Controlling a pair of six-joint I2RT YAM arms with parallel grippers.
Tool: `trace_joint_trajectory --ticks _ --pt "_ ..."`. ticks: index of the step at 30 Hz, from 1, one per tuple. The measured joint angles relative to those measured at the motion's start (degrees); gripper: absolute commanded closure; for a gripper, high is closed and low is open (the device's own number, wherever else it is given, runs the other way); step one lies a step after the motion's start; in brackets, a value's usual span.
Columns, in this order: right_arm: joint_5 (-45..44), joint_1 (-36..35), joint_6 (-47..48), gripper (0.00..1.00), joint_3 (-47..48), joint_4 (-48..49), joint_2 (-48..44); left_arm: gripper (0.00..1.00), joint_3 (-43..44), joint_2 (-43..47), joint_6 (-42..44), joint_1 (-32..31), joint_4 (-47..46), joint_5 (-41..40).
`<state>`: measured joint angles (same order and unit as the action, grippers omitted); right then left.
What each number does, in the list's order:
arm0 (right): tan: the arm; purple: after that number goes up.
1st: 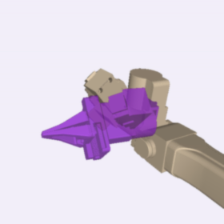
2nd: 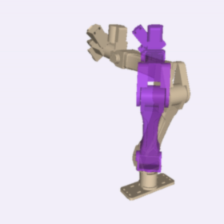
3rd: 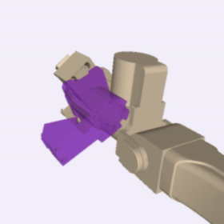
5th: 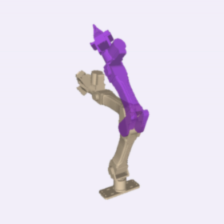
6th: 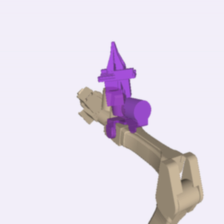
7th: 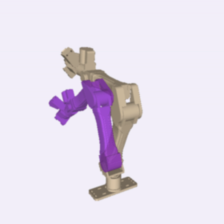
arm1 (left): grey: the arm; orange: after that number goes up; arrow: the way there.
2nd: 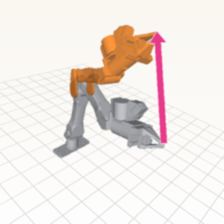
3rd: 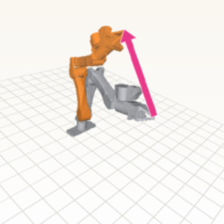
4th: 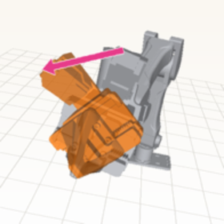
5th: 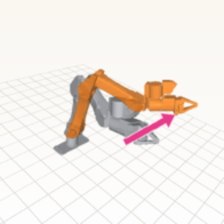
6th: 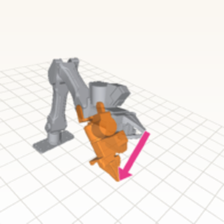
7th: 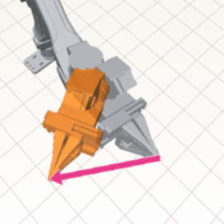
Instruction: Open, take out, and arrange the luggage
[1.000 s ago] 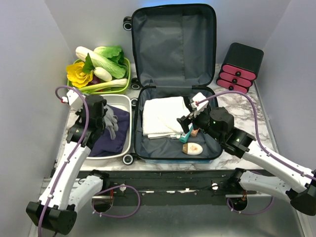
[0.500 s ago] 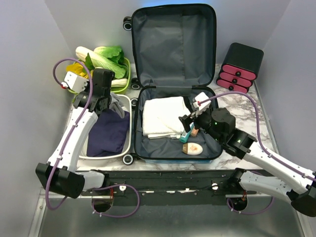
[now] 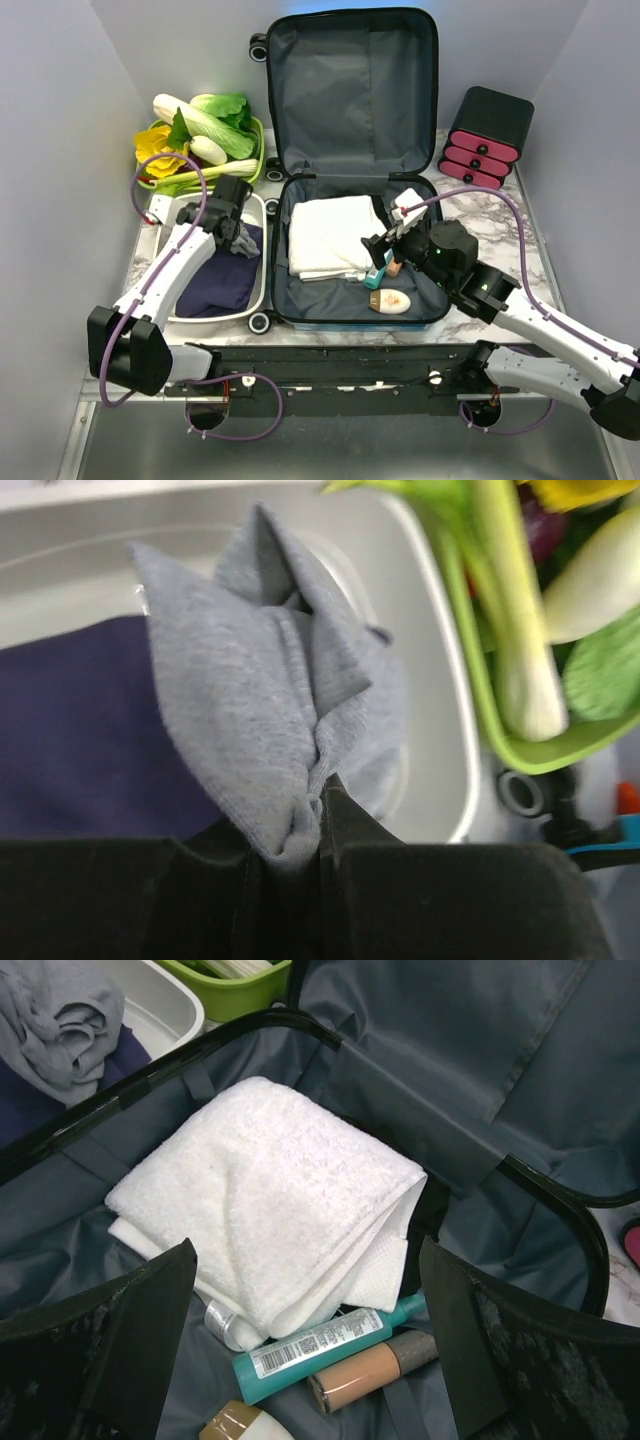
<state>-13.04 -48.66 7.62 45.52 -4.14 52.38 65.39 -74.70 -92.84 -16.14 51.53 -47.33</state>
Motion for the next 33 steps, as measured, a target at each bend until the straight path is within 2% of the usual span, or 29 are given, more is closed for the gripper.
trace_joint_trajectory --ticks 10,11,12,13,14,17,19,20,22,29,33 --pt "2.1 0.0 -0.1 0.0 0.0 0.0 1.2 1.0 -9.5 4.9 -16.7 -9.0 11.3 -0.2" --pt "2.2 0.0 -0.1 0.0 0.0 0.0 1.3 0.95 -10.3 5.6 -17.4 -9.6 12.0 -0.2" --pt "2.2 0.0 -0.2 0.0 0.0 0.0 1.4 0.85 -11.3 6.1 -18.1 -10.2 12.5 -0.1" --pt "2.2 0.0 -0.2 0.0 0.0 0.0 1.5 0.71 -12.3 6.6 -18.6 -10.6 13.3 0.2" --pt "2.3 0.0 -0.3 0.0 0.0 0.0 1.5 0.5 -13.2 6.8 -19.0 -10.9 13.5 0.5" --pt "2.3 0.0 -0.4 0.0 0.0 0.0 1.6 0.26 -16.8 8.0 -19.8 -12.1 13.9 2.2" --pt "2.4 0.0 -0.6 0.0 0.0 0.0 1.6 0.16 -18.4 9.1 -19.7 -13.0 13.6 3.6" --pt "2.5 0.0 -0.6 0.0 0.0 0.0 1.7 0.05 -19.0 9.7 -19.6 -13.4 13.3 4.2" --pt "2.7 0.0 -0.7 0.0 0.0 0.0 1.8 0.01 -19.7 11.4 -18.6 -14.6 12.6 5.6" --pt "3.7 0.0 -1.0 0.0 0.0 0.0 2.3 0.01 -19.9 19.6 -14.4 -18.3 11.5 8.9" --pt "3.7 0.0 -1.4 0.0 0.0 0.0 2.4 0.01 -17.8 27.8 -7.5 -19.1 11.4 9.7"
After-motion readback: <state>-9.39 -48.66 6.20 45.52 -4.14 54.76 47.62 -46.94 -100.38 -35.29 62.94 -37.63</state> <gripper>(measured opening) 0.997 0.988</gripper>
